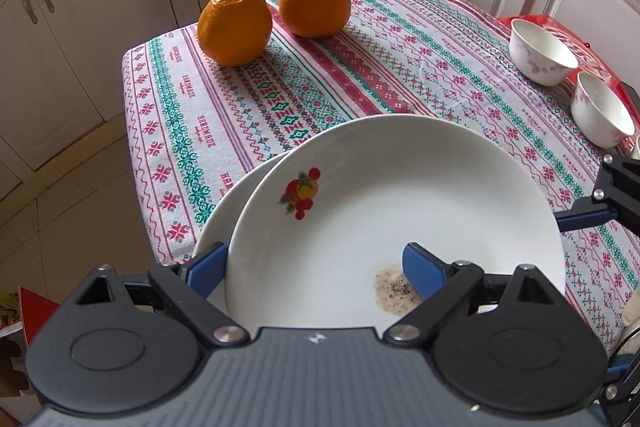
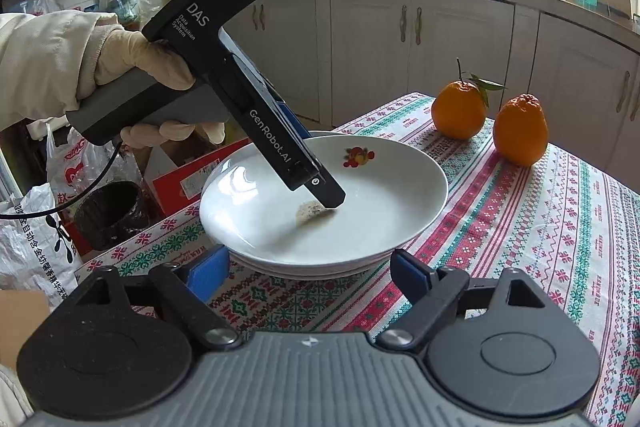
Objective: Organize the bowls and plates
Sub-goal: 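Carry the stained plate over the plate stack and lower it on top, then open the left tool and withdraw it from the plate stack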
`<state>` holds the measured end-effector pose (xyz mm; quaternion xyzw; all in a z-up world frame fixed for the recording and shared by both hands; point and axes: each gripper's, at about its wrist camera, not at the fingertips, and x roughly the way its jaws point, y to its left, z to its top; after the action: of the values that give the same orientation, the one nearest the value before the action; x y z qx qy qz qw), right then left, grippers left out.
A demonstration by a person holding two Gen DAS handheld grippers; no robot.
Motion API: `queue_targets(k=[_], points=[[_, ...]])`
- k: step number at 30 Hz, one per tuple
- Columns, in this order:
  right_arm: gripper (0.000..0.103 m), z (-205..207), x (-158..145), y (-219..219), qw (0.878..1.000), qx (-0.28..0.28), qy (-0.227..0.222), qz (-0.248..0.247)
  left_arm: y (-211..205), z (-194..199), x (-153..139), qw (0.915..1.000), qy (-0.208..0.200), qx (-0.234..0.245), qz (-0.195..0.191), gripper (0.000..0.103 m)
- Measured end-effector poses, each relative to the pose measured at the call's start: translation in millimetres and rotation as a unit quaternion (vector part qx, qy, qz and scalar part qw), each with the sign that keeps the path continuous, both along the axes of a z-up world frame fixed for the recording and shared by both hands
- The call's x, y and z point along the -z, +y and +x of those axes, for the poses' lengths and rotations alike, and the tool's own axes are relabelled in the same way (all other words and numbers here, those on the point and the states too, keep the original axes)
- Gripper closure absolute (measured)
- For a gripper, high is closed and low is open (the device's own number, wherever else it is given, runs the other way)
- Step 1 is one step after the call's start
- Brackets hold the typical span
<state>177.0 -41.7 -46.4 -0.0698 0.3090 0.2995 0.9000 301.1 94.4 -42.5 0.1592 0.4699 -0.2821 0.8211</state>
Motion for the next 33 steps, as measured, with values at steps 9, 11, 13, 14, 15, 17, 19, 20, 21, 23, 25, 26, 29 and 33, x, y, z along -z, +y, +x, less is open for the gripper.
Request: queue_targets(k=[9,11,13,14,15,17,19,20,21,23,25,26,29,33], points=[[0.012,6.4,5.8,9.6,1.000,-0.007,-0.001,-0.024,9.2,-16.6,-23.9,0.9989,-0.038,-0.008,-0.027,0.010],[0.012,2.7,4.3,8.5,1.000,-0.004,-0.003,-0.028,8.0,-24.0,-28.0,0.9981,-0.056,-0.010,-0.024,0.010],[0.011,-3.0,1.0,5.0,0.999,-0.001,-0.008,-0.033,5.0,-36.2,-34.0,0.9960,-0.086,-0.005,-0.025,0.010],[0.010,-6.2,-1.6,1.9,0.999,0.003,-0.011,-0.035,3.4,-42.6,-36.7,0.9946,-0.100,-0.003,-0.028,0.010],[0.008,-9.0,-4.3,-1.2,0.999,0.009,-0.014,-0.036,0.7,-50.2,-40.2,0.9927,-0.116,0.000,-0.034,0.010],[0.001,-16.1,-11.8,-10.7,0.999,0.029,-0.022,-0.036,-4.2,-64.4,-44.3,0.9890,-0.140,0.003,-0.050,0.009],[0.000,-24.3,-19.7,-22.7,0.998,0.047,-0.033,-0.037,-11.3,-79.9,-46.1,0.9851,-0.159,0.007,-0.065,0.006],[0.000,-29.1,-23.2,-28.9,0.997,0.058,-0.038,-0.039,-14.3,-86.6,-46.1,0.9834,-0.166,0.008,-0.073,0.005],[0.000,-33.9,-26.3,-35.2,0.996,0.069,-0.042,-0.040,-19.1,-95.6,-45.8,0.9815,-0.173,0.007,-0.082,0.004],[0.000,-44.6,-32.2,-52.0,0.993,0.097,-0.049,-0.044,-27.5,-109.1,-43.6,0.9794,-0.177,0.005,-0.097,0.004],[0.000,-55.5,-36.5,-69.1,0.989,0.128,-0.053,-0.050,-37.1,-124.0,-40.8,0.9762,-0.184,0.005,-0.115,0.004],[0.000,-61.9,-38.2,-78.8,0.986,0.146,-0.056,-0.053,-42.8,-131.6,-38.8,0.9746,-0.187,0.007,-0.124,0.004],[0.000,-79.4,-41.2,-107.9,0.977,0.198,-0.059,-0.060,-63.2,-152.3,-32.5,0.9693,-0.204,0.014,-0.136,0.004],[0.000,-103.9,-42.0,-148.6,0.961,0.264,-0.055,-0.056,-98.0,-175.0,-23.1,0.9647,-0.216,0.053,-0.142,0.004]])
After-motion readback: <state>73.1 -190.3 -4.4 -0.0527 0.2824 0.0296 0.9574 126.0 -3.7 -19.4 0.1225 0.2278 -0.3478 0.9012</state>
